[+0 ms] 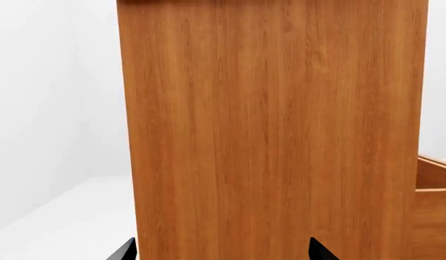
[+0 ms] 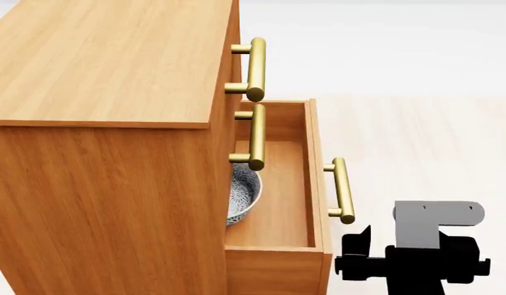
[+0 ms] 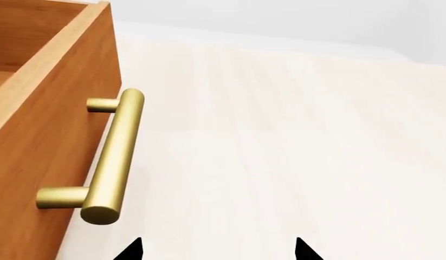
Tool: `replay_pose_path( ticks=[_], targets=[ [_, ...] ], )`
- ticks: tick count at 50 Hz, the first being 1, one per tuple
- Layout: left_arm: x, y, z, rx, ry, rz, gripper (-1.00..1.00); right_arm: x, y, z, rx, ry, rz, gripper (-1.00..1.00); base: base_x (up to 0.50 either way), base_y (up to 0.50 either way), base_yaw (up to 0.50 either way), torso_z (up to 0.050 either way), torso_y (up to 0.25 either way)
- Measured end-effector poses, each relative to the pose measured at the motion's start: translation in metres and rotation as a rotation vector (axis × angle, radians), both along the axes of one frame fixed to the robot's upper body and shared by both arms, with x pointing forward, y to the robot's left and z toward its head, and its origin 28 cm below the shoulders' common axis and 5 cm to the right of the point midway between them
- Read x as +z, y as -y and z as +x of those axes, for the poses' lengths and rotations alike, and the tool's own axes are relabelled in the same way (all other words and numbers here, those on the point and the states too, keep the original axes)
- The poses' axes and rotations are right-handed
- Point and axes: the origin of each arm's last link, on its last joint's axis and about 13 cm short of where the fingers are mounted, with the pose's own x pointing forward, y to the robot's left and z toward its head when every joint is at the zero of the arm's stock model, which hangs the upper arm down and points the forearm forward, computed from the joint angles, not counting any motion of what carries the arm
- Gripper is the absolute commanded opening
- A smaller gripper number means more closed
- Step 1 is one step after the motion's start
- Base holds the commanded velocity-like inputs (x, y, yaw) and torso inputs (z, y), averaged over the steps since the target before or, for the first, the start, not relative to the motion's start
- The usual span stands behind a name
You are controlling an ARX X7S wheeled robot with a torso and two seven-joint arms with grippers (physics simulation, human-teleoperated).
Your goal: Put the bowl in the bottom drawer of the cabinet and close it.
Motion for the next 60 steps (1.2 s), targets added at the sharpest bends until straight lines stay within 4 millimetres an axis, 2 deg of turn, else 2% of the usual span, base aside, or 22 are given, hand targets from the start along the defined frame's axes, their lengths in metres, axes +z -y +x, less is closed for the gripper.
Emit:
replay_pose_path(
  ticks=[39, 60],
  targets=[
    [0.0, -0.001, 0.0, 0.001, 0.0, -0.003, 1.0, -0.006, -0.017, 0.005, 0.043, -0.005, -0.001, 1.0, 0.0, 0.0, 0.0, 0.0, 0.0],
    [0.007, 0.0, -0.001, 0.002, 0.0, -0.004, 1.0, -0.008, -0.025, 0.009, 0.05, -0.008, 0.006, 1.0, 0.0, 0.0, 0.0, 0.0, 0.0]
  ],
)
